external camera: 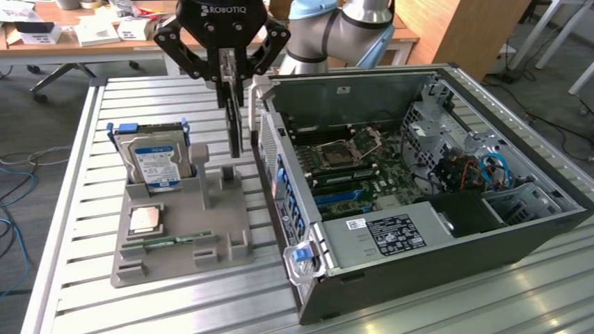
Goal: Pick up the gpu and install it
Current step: 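Pick up the gpu and move the gpu toward the slot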
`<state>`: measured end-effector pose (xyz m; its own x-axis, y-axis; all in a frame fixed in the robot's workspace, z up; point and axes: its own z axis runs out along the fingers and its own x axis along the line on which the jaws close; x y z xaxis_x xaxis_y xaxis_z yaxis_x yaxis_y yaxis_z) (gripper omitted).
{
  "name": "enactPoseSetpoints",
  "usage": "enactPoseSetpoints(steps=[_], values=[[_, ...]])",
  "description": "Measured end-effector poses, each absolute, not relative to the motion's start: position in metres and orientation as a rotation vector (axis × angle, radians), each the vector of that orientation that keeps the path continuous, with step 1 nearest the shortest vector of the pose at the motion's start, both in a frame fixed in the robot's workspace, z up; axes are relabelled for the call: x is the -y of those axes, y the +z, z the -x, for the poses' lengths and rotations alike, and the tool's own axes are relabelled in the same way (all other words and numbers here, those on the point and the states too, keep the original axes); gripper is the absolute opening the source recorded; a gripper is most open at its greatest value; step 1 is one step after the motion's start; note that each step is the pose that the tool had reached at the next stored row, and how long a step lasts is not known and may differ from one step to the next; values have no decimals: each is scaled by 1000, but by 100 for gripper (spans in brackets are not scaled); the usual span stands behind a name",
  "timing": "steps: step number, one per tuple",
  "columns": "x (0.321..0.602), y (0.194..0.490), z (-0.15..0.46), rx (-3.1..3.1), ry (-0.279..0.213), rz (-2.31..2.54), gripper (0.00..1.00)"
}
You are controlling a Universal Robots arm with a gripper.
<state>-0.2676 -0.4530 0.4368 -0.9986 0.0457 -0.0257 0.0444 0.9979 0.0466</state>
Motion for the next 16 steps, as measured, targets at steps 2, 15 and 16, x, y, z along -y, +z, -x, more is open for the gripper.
enactPoseSetpoints(steps=[2, 15, 16], values=[[453, 437, 261, -3113, 72, -70, 27], [453, 437, 203, -3113, 77, -70, 27], [453, 437, 199, -3113, 78, -71, 27]])
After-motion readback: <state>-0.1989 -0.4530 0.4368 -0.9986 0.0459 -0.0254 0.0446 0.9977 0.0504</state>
